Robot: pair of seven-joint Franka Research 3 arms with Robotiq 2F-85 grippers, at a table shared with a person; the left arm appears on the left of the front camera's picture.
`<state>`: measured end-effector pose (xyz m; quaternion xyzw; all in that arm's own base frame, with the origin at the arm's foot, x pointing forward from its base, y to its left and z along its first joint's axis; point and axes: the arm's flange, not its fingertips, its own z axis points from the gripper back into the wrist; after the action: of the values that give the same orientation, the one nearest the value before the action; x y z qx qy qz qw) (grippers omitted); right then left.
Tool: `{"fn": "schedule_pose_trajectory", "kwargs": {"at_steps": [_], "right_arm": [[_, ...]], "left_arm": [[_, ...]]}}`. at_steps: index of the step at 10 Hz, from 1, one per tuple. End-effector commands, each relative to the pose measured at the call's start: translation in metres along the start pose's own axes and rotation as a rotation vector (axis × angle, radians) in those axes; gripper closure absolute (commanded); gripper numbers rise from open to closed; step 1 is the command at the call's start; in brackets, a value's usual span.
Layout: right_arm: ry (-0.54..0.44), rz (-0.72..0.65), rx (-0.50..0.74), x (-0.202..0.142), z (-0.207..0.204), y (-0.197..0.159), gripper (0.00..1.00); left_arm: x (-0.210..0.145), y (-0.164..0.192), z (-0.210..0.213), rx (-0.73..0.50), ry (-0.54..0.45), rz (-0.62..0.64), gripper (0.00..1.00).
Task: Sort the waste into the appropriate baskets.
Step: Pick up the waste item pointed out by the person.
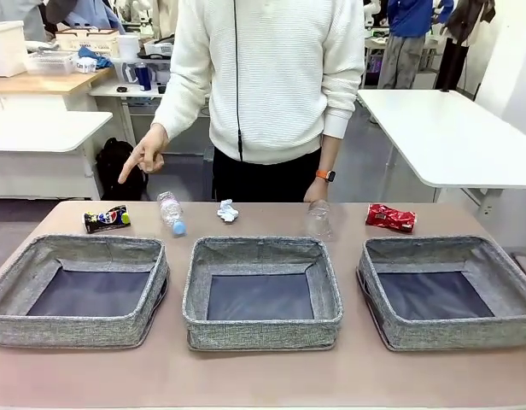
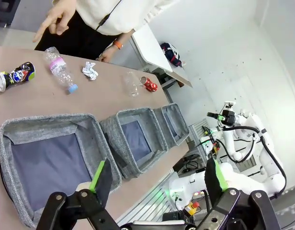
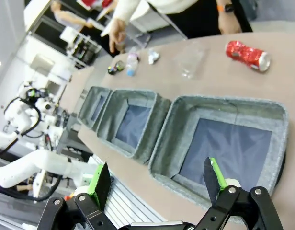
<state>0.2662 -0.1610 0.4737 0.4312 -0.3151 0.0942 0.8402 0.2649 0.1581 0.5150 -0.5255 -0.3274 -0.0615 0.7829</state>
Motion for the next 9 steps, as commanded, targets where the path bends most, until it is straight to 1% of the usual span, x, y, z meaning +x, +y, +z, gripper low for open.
{"fn": "schedule_pose_trajectory", "kwargs": {"at_steps": [1, 4, 5, 6, 7, 8, 9], "right_arm": [[-0.014, 0.026, 0.014, 0.005, 0.002, 0.000, 0.00], [-0.014, 0.026, 0.014, 0.005, 0.002, 0.000, 0.00], [-0.014, 0.026, 0.014, 0.005, 0.002, 0.000, 0.00], [-0.014, 0.026, 0.014, 0.005, 0.002, 0.000, 0.00], [-0.014, 0.026, 0.014, 0.005, 0.002, 0.000, 0.00], [-0.014, 0.026, 0.014, 0.005, 0.002, 0.000, 0.00], [-0.014, 0.026, 0.014, 0.005, 0.002, 0.000, 0.00]], "left_arm": [[0.003, 0.000, 0.001, -0.016, -0.009, -0.027, 0.00], [0.003, 0.000, 0.001, -0.016, -0.009, -0.027, 0.00], [0.000, 0.001, 0.000, 0.000, 0.000, -0.002, 0.00], [0.008, -0.023, -0.042, 0.323, 0.294, -0.208, 0.00], [0.031, -0.036, -0.085, 0.546, 0.508, -0.435, 0.00], [0.050, -0.041, -0.116, 0.638, 0.686, -0.596, 0.00], [0.068, -0.040, -0.152, 0.623, 0.761, -0.710, 0.00]]}}
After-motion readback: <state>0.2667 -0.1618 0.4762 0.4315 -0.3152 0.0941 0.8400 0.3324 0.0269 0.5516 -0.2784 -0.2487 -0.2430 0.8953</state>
